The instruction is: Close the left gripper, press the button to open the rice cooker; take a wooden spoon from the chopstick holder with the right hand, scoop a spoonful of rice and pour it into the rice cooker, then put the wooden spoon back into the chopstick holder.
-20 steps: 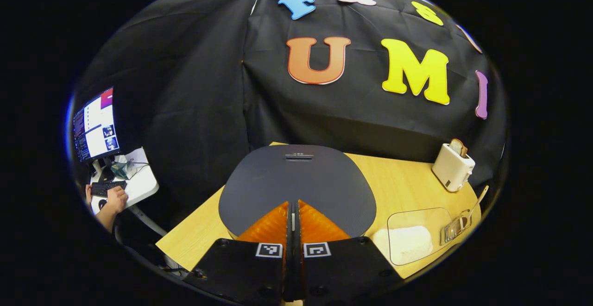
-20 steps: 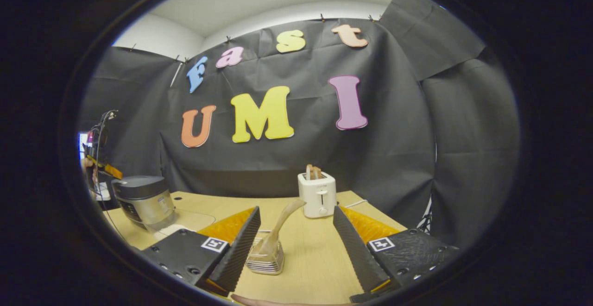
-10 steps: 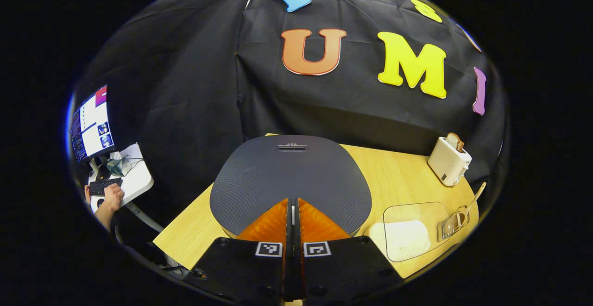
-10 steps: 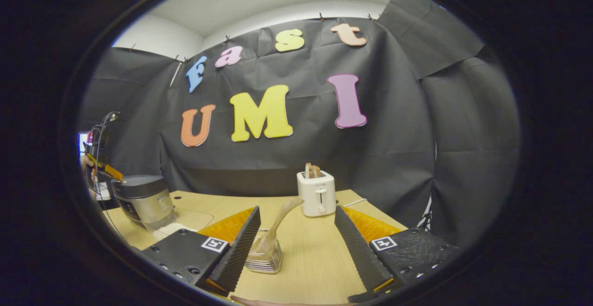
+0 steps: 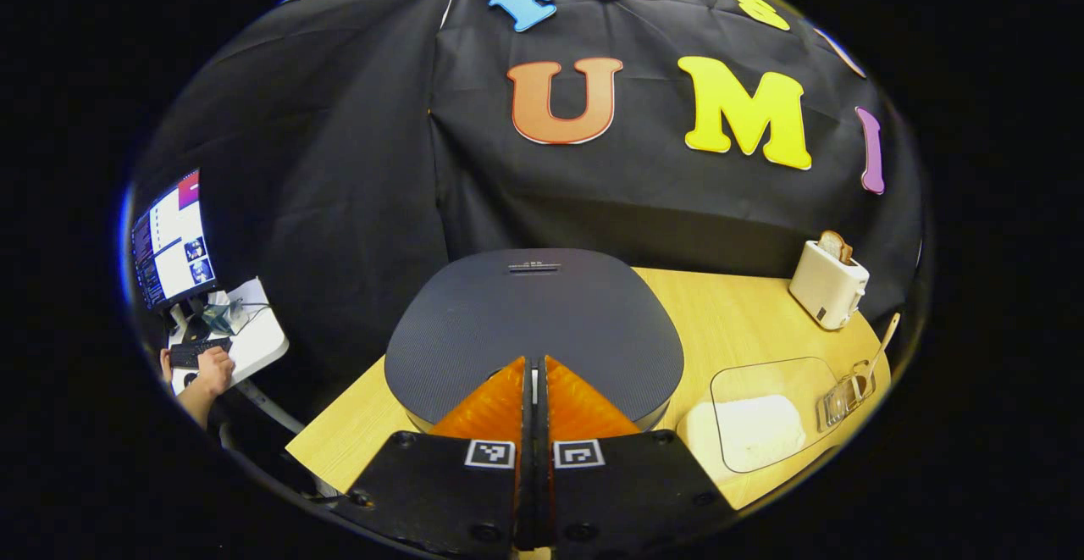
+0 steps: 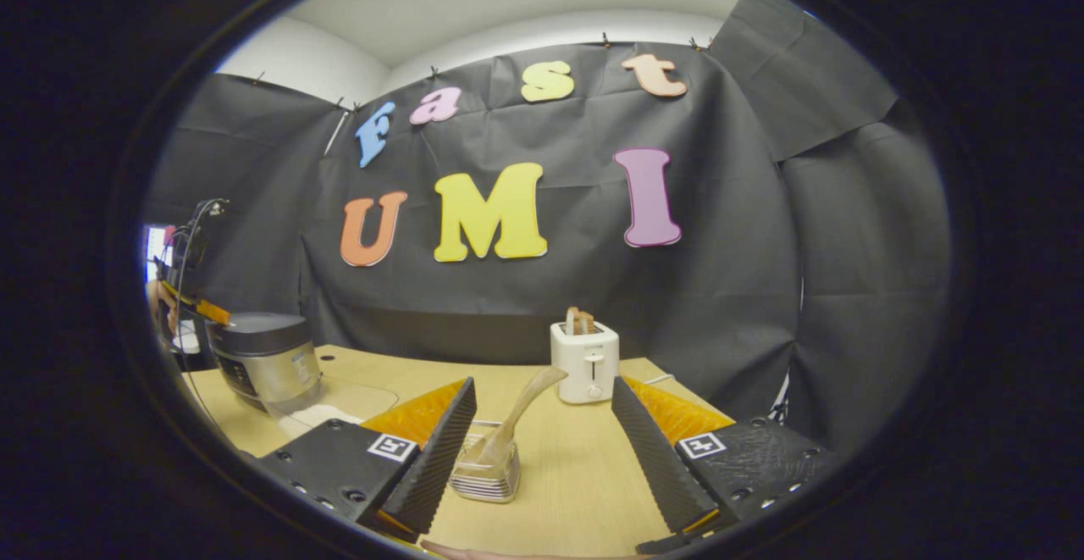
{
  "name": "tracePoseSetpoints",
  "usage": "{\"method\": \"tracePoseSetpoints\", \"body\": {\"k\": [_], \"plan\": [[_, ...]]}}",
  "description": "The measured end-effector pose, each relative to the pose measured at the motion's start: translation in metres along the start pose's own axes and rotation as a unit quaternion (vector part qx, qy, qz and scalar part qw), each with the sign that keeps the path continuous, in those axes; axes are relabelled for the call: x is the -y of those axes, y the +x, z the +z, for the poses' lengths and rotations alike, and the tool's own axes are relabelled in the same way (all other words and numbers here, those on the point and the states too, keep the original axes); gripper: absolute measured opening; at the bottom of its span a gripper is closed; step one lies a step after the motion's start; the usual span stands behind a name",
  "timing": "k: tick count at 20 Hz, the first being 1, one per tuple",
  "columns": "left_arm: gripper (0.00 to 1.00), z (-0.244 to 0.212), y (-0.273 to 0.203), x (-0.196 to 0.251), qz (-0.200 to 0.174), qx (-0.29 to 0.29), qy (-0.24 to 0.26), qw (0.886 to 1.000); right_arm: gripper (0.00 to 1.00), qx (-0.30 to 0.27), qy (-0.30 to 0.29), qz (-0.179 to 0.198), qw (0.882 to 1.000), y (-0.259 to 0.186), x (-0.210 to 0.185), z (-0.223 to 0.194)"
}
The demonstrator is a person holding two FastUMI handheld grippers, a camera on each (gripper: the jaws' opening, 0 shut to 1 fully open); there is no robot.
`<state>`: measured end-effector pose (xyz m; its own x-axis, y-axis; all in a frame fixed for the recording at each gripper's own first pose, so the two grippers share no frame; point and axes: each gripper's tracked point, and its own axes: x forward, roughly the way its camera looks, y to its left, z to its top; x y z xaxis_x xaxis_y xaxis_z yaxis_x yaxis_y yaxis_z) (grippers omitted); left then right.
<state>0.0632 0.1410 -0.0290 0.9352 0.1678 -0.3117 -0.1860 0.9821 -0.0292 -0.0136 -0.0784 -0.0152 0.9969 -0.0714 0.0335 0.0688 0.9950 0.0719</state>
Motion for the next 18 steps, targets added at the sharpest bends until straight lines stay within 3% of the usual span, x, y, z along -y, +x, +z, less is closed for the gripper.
{"method": "tracePoseSetpoints", "body": {"k": [4, 9, 10, 11, 13, 14, 16, 17, 18], "plan": [[0.03, 0.016, -0.004, -0.002, 0.009, 0.04, -0.002, 0.999, 0.96, 0.001, -0.001, 0.001, 1.0, 0.003, -0.002, 0.001], [0.08, 0.081, -0.031, 0.004, 0.005, 0.165, -0.007, 0.986, 0.96, -0.014, 0.021, 0.002, 1.0, 0.005, 0.001, -0.001], [0.23, 0.088, -0.035, 0.006, 0.002, 0.172, -0.006, 0.985, 0.96, -0.014, 0.023, -0.001, 1.0, 0.005, 0.004, 0.0], [0.25, 0.096, -0.04, 0.006, 0.002, 0.184, -0.007, 0.983, 0.96, -0.012, 0.023, -0.004, 1.0, 0.005, 0.007, 0.001], [0.44, 0.109, -0.054, 0.01, -0.009, 0.204, -0.019, 0.979, 0.96, -0.013, 0.023, -0.009, 1.0, 0.007, 0.01, 0.001], [0.63, 0.114, -0.06, 0.015, -0.019, 0.215, -0.029, 0.976, 0.96, -0.016, 0.025, -0.01, 1.0, 0.008, 0.009, 0.0], [0.85, 0.114, -0.068, 0.02, -0.032, 0.214, -0.04, 0.975, 0.96, -0.023, 0.03, -0.006, 0.999, 0.009, 0.006, -0.004], [0.87, 0.109, -0.071, 0.016, -0.028, 0.207, -0.039, 0.977, 0.96, -0.026, 0.031, -0.003, 0.999, 0.01, 0.005, -0.005], [0.96, 0.103, -0.073, 0.014, -0.024, 0.2, -0.039, 0.979, 0.96, -0.028, 0.03, -0.002, 0.999, 0.012, 0.004, -0.006]]}}
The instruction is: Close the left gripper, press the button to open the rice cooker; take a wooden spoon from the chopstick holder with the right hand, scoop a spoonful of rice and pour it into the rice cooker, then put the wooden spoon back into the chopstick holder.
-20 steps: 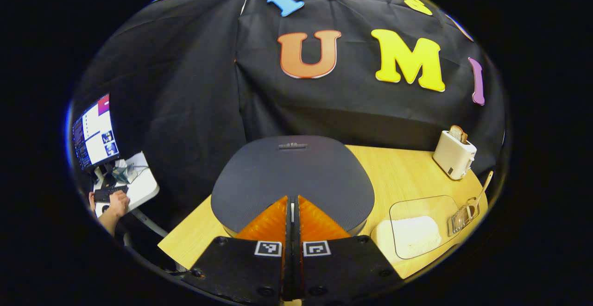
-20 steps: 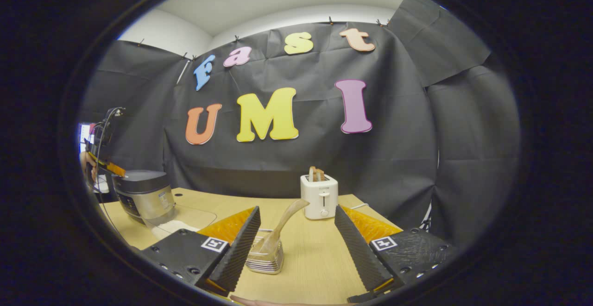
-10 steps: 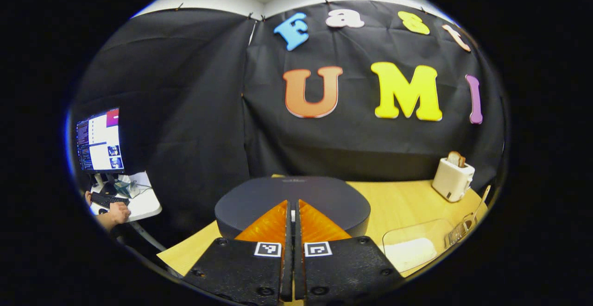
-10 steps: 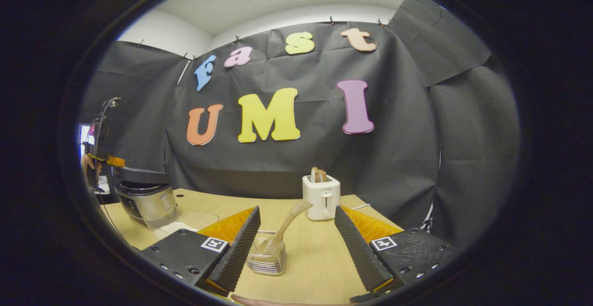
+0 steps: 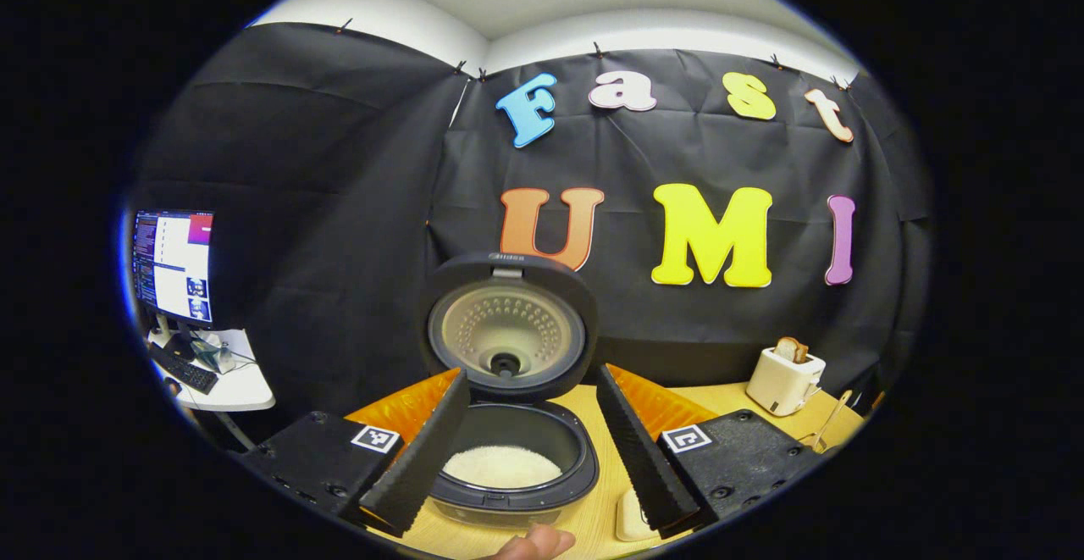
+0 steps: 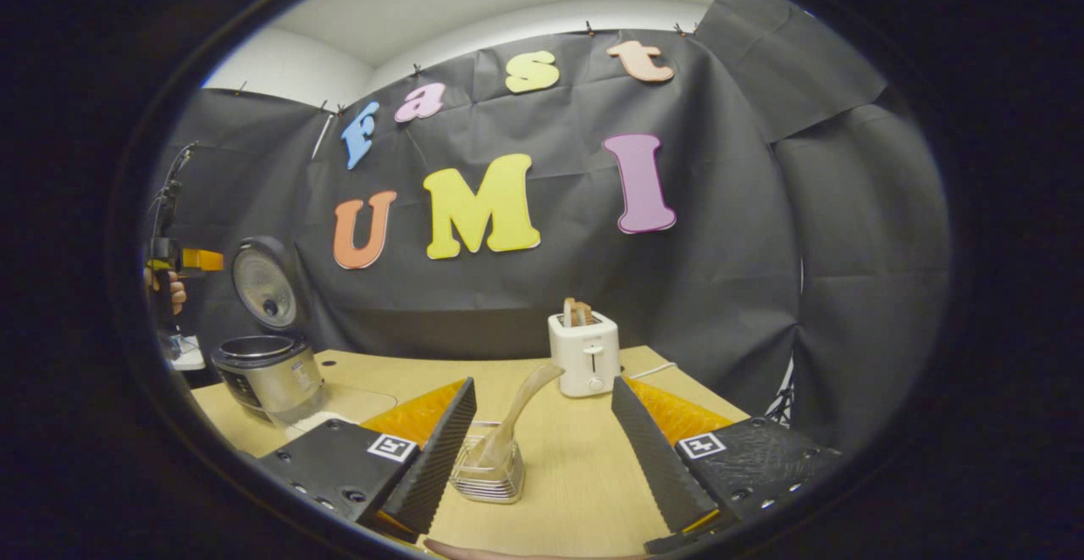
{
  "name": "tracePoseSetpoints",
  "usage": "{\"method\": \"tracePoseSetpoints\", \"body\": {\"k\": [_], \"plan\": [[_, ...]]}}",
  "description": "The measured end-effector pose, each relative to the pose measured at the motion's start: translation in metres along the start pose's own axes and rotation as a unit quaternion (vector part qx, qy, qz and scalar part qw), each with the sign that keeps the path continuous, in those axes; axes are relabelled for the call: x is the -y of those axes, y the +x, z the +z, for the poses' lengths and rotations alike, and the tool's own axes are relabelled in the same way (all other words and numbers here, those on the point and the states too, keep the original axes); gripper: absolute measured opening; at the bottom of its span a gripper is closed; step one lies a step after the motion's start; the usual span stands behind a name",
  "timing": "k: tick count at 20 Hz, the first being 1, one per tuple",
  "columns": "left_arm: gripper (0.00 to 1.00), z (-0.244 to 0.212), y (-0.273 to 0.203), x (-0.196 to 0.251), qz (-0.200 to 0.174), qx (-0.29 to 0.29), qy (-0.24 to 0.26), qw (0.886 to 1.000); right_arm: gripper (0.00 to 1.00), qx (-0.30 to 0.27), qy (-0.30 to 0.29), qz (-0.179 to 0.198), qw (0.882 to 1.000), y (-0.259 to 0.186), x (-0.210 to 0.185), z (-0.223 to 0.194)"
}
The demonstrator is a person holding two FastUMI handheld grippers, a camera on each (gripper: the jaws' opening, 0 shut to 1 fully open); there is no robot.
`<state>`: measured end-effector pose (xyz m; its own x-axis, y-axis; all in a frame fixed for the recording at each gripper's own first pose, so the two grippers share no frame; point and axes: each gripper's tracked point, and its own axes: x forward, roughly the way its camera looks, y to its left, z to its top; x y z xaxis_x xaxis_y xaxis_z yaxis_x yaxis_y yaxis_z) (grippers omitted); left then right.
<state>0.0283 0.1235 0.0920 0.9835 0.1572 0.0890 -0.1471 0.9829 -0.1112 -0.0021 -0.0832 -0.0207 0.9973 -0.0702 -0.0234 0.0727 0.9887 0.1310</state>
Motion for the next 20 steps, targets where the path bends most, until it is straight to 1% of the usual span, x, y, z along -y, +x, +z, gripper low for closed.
{"method": "tracePoseSetpoints", "body": {"k": [1, 2, 3, 5, 7, 9, 10, 11, 13, 14, 16, 19, 20], "plan": [[0.97, -0.002, -0.003, 0.002, -0.002, -0.001, 0.002, 1.0, 0.92, -0.001, -0.003, 0.0, 1.0, 0.002, 0.0, -0.001], [0.97, -0.001, -0.007, 0.004, -0.005, 0.006, 0.001, 1.0, 0.92, 0.0, -0.007, -0.002, 1.0, 0.005, 0.0, -0.002], [0.96, 0.001, -0.011, 0.007, -0.004, 0.014, -0.002, 1.0, 0.96, -0.002, -0.011, -0.004, 1.0, 0.008, 0.0, -0.003], [0.96, 0.0, -0.019, 0.013, -0.011, 0.025, 0.002, 1.0, 0.96, -0.016, -0.012, 0.002, 1.0, 0.015, -0.005, -0.012], [0.96, -0.001, -0.029, 0.018, -0.015, 0.031, 0.015, 0.999, 0.96, -0.032, -0.003, 0.014, 0.999, 0.024, -0.012, -0.019], [0.96, -0.007, -0.036, 0.033, -0.031, 0.029, 0.027, 0.999, 0.96, -0.049, 0.012, 0.02, 0.999, 0.038, -0.015, -0.027], [0.96, -0.012, -0.04, 0.041, -0.041, 0.025, 0.033, 0.998, 0.92, -0.057, 0.018, 0.023, 0.998, 0.046, -0.016, -0.03], [0.96, -0.018, -0.043, 0.045, -0.046, 0.02, 0.041, 0.998, 1.0, -0.068, 0.023, 0.021, 0.997, 0.055, -0.017, -0.036], [0.96, -0.022, -0.049, 0.052, -0.048, 0.021, 0.059, 0.997, 0.92, -0.087, 0.033, 0.022, 0.995, 0.075, -0.019, -0.046], [0.96, -0.024, -0.051, 0.055, -0.049, 0.026, 0.065, 0.996, 0.96, -0.097, 0.037, 0.024, 0.994, 0.085, -0.021, -0.051], [0.96, -0.028, -0.052, 0.064, -0.056, 0.036, 0.074, 0.995, 0.94, -0.121, 0.039, 0.029, 0.991, 0.104, -0.026, -0.065], [0.96, -0.042, -0.049, 0.073, -0.073, 0.023, 0.066, 0.995, 0.95, -0.144, 0.028, 0.038, 0.988, 0.133, -0.032, -0.077], [1.0, -0.046, -0.049, 0.075, -0.076, 0.019, 0.062, 0.995, 0.89, -0.151, 0.027, 0.041, 0.987, 0.141, -0.034, -0.079]]}}
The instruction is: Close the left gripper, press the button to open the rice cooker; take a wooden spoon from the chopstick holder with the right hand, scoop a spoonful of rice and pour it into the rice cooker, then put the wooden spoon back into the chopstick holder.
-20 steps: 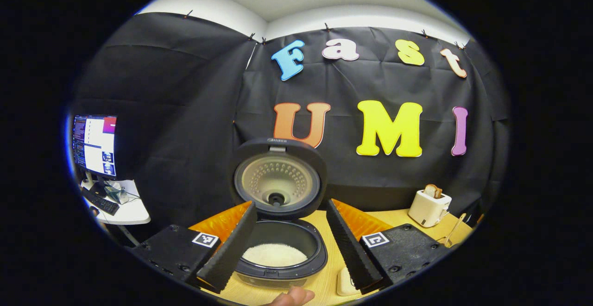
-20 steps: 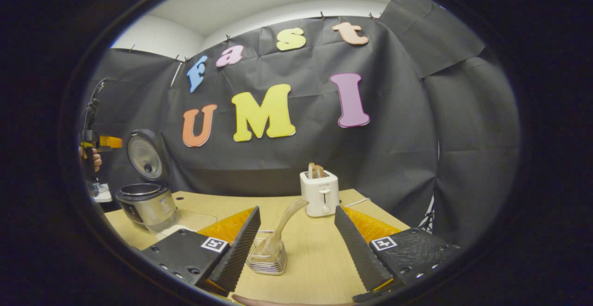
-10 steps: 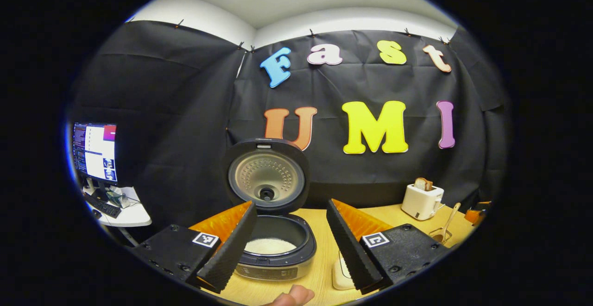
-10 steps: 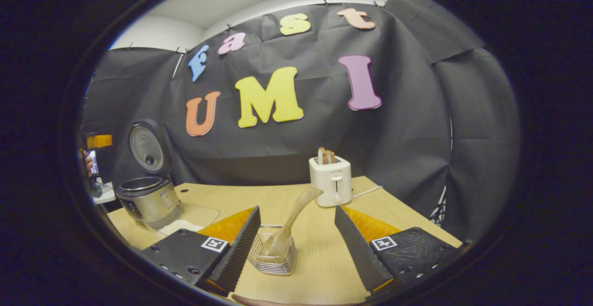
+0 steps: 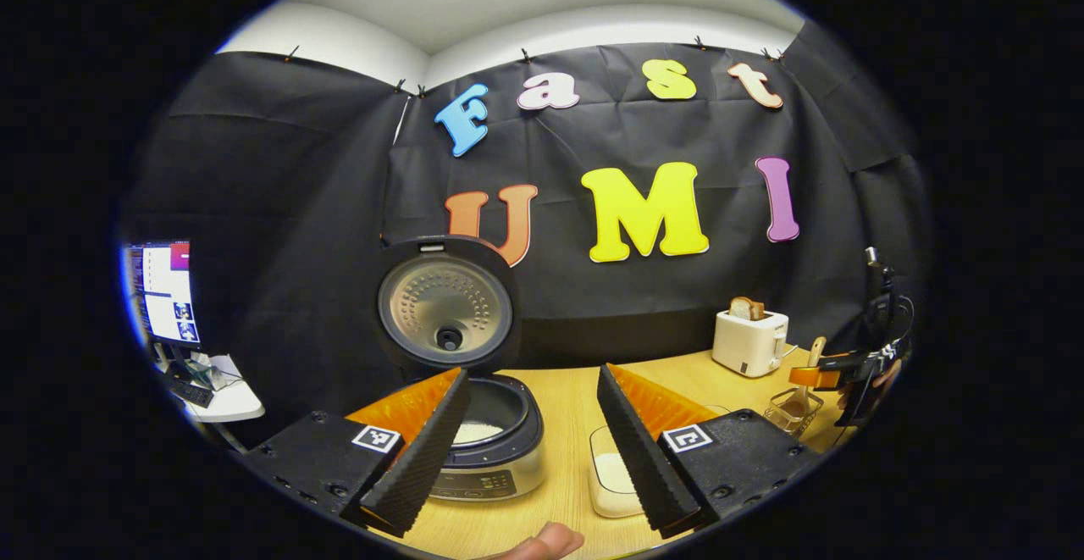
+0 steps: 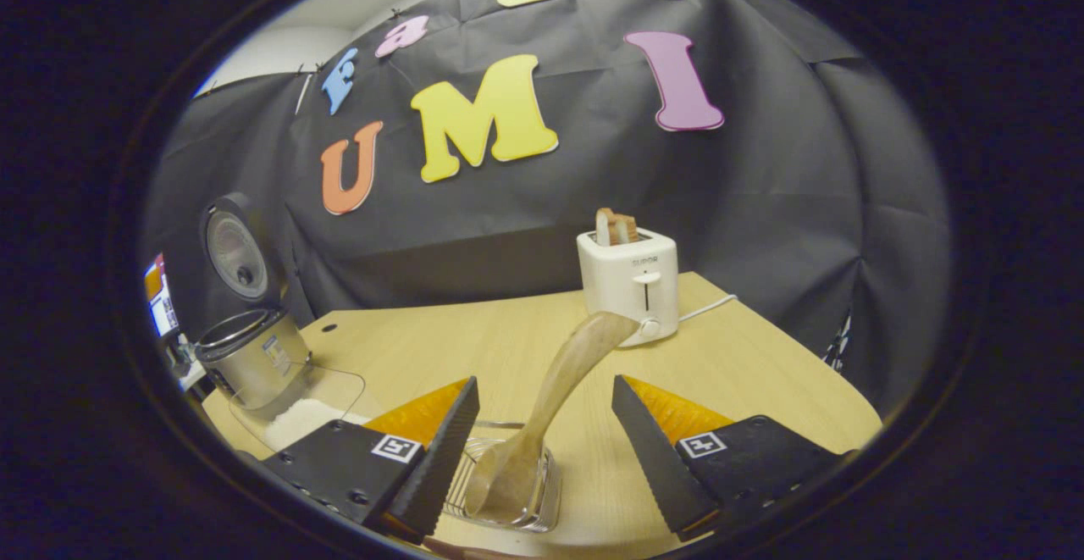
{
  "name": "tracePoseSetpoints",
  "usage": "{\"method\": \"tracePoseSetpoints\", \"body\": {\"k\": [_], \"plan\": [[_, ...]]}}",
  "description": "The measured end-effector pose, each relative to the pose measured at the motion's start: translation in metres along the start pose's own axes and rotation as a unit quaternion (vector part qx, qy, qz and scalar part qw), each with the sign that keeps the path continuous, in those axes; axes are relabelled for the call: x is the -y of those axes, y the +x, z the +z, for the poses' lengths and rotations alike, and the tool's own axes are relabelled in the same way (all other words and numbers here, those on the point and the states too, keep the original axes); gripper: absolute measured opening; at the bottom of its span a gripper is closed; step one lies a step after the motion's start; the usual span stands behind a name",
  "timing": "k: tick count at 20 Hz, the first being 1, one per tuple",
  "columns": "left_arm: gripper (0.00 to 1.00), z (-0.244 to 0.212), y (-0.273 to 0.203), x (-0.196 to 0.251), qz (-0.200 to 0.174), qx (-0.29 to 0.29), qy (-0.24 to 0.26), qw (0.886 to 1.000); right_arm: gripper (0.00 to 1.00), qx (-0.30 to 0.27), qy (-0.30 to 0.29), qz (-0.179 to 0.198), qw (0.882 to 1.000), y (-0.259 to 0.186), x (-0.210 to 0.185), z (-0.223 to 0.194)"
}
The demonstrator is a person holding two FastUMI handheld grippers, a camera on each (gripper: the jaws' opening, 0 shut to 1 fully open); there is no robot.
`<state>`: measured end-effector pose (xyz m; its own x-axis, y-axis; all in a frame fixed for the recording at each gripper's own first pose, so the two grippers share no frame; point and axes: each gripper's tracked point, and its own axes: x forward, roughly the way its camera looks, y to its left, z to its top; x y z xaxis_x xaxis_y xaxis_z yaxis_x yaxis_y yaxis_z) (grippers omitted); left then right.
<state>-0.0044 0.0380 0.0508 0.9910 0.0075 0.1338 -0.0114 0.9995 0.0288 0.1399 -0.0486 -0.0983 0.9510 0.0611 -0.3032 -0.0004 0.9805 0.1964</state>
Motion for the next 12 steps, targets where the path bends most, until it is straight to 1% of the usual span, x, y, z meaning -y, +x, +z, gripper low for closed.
{"method": "tracePoseSetpoints", "body": {"k": [1, 2, 3, 4, 5, 6, 7, 8, 9, 10, 11, 12], "plan": [[1.0, -0.004, 0.0, 0.001, -0.004, -0.004, -0.006, 1.0, 0.89, -0.007, 0.006, 0.005, 1.0, 0.009, -0.002, -0.001], [1.0, -0.006, 0.0, 0.004, -0.011, -0.007, -0.012, 1.0, 0.94, -0.022, 0.017, 0.017, 0.999, 0.014, -0.006, -0.004], [1.0, -0.008, 0.001, 0.005, -0.015, -0.007, -0.019, 1.0, 0.87, -0.039, 0.031, 0.026, 0.998, 0.02, -0.011, -0.008], [0.96, -0.009, 0.0, 0.003, -0.016, -0.005, -0.027, 0.999, 0.84, -0.055, 0.04, 0.026, 0.997, 0.025, -0.012, -0.012], [0.96, -0.01, 0.0, 0.001, -0.019, -0.003, -0.034, 0.999, 0.77, -0.067, 0.043, 0.017, 0.997, 0.033, -0.009, -0.015], [1.0, -0.012, 0.0, -0.001, -0.022, -0.002, -0.039, 0.999, 0.82, -0.073, 0.039, 0.008, 0.996, 0.037, -0.005, -0.016], [1.0, -0.014, -0.001, -0.002, -0.024, 0.0, -0.041, 0.999, 0.62, -0.076, 0.033, -0.015, 0.996, 0.038, 0.001, -0.017], [0.96, -0.014, 0.0, -0.004, -0.027, -0.001, -0.039, 0.999, 0.62, -0.081, 0.028, -0.029, 0.996, 0.039, 0.005, -0.017], [0.96, -0.014, 0.0, -0.007, -0.023, -0.004, -0.036, 0.999, 0.48, -0.083, 0.028, -0.036, 0.996, 0.039, 0.006, -0.018], [0.96, -0.015, 0.0, -0.011, -0.019, -0.004, -0.034, 0.999, 0.39, -0.085, 0.032, -0.041, 0.995, 0.04, 0.006, -0.017], [0.96, -0.013, -0.003, -0.012, -0.018, -0.002, -0.03, 0.999, 0.27, -0.09, 0.041, -0.039, 0.994, 0.041, 0.005, -0.018], [0.96, -0.012, -0.003, -0.012, -0.019, 0.0, -0.027, 0.999, 0.26, -0.093, 0.054, -0.029, 0.994, 0.039, 0.0, -0.017]]}}
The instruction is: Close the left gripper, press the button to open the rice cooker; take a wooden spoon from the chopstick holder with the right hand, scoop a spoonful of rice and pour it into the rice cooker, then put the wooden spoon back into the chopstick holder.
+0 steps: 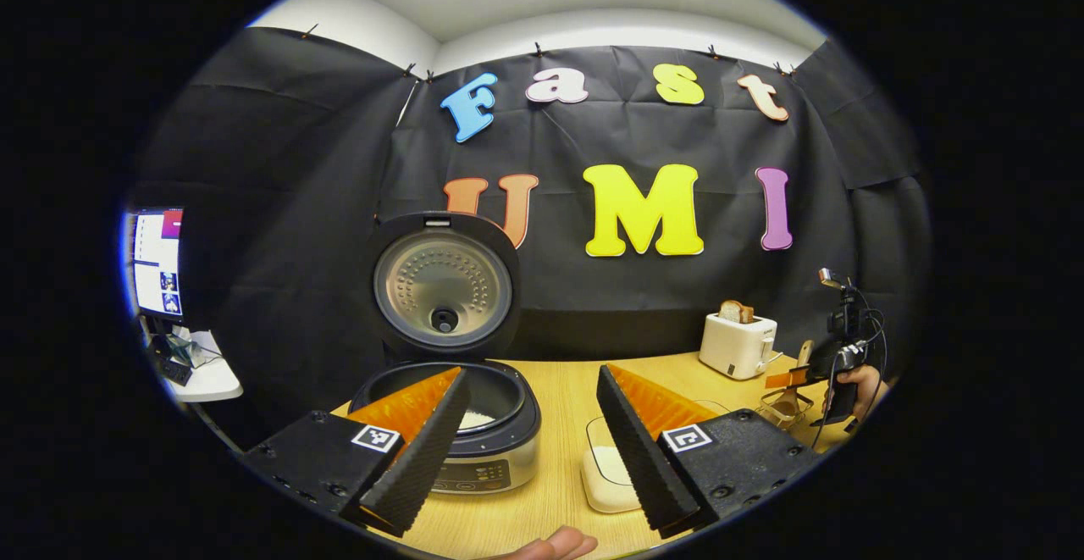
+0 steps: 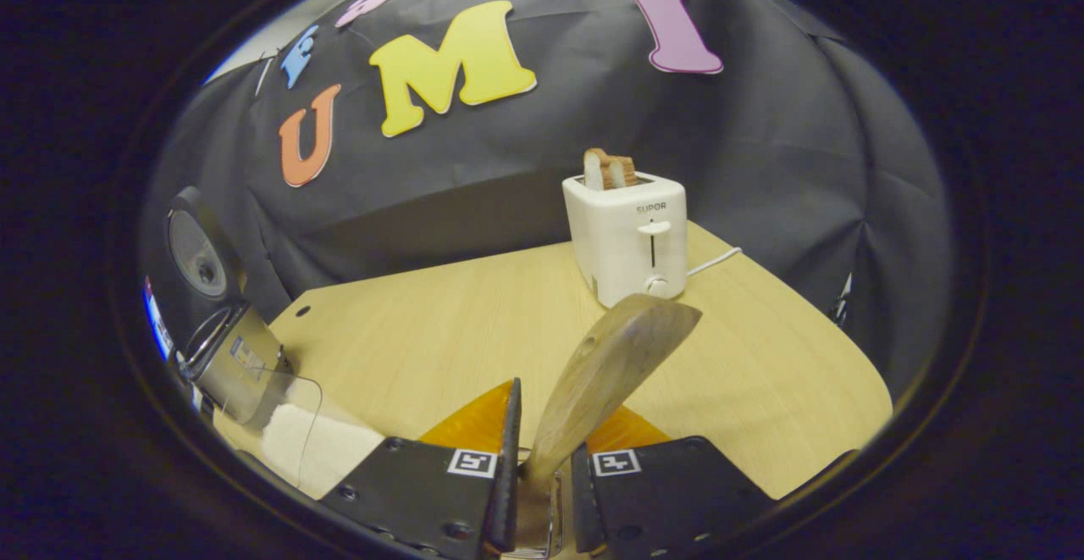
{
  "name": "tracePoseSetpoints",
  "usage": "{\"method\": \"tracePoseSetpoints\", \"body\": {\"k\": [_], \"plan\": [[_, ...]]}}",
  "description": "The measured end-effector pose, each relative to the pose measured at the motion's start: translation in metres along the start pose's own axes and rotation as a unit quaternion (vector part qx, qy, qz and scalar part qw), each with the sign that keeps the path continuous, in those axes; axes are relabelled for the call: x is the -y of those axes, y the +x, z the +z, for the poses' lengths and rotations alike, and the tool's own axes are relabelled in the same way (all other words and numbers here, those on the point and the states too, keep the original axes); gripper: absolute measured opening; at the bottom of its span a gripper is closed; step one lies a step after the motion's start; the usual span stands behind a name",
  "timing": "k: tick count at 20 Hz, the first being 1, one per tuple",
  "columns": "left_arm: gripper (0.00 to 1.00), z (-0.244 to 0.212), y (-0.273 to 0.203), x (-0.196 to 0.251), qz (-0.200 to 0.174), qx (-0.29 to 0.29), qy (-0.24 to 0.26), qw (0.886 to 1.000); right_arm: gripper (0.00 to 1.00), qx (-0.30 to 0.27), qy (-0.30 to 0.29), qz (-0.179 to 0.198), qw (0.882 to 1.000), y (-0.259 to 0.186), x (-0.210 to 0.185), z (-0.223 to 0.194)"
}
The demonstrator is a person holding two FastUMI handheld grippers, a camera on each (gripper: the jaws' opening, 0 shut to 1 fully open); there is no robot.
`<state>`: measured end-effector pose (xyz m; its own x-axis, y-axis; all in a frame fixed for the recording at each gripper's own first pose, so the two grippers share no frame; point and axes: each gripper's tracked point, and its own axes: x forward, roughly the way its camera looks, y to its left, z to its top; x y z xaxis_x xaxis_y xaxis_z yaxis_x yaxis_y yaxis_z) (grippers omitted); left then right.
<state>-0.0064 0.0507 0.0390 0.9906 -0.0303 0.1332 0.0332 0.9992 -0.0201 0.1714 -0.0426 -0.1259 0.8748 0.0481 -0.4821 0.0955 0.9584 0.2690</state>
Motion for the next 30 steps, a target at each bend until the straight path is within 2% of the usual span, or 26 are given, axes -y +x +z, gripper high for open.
{"method": "tracePoseSetpoints", "body": {"k": [1, 3, 9, 12, 17, 21, 23, 26, 30], "plan": [[0.96, 0.001, -0.001, 0.0, 0.0, 0.001, 0.002, 1.0, 0.19, 0.003, 0.01, 0.018, 1.0, -0.004, -0.01, 0.003], [0.96, 0.002, -0.003, -0.003, 0.002, 0.004, 0.005, 1.0, 0.09, 0.019, -0.015, 0.011, 1.0, -0.013, -0.012, 0.009], [0.96, -0.008, -0.002, -0.028, 0.028, -0.016, -0.003, 0.999, 0.09, 0.095, -0.064, 0.017, 0.993, -0.066, -0.047, 0.045], [0.96, -0.012, -0.001, -0.033, 0.026, -0.023, -0.01, 0.999, 0.09, 0.138, -0.097, 0.011, 0.986, -0.096, -0.07, 0.065], [0.96, -0.013, -0.003, -0.038, 0.028, -0.027, -0.007, 0.999, 0.09, 0.147, -0.123, 0.053, 0.98, -0.121, -0.142, 0.068], [0.96, -0.011, -0.003, -0.035, 0.024, -0.023, 0.0, 0.999, 0.09, 0.136, -0.136, 0.094, 0.977, -0.113, -0.207, 0.056], [0.96, -0.012, -0.004, -0.04, 0.031, -0.023, 0.008, 0.999, 0.09, 0.124, -0.138, 0.103, 0.977, -0.101, -0.23, 0.041], [0.96, -0.012, -0.005, -0.049, 0.047, -0.022, 0.027, 0.998, 0.09, 0.105, -0.146, 0.086, 0.98, -0.075, -0.246, 0.015], [0.96, -0.017, -0.003, -0.052, 0.052, -0.029, 0.029, 0.998, 0.09, 0.061, -0.159, 0.057, 0.984, -0.041, -0.244, -0.029]]}}
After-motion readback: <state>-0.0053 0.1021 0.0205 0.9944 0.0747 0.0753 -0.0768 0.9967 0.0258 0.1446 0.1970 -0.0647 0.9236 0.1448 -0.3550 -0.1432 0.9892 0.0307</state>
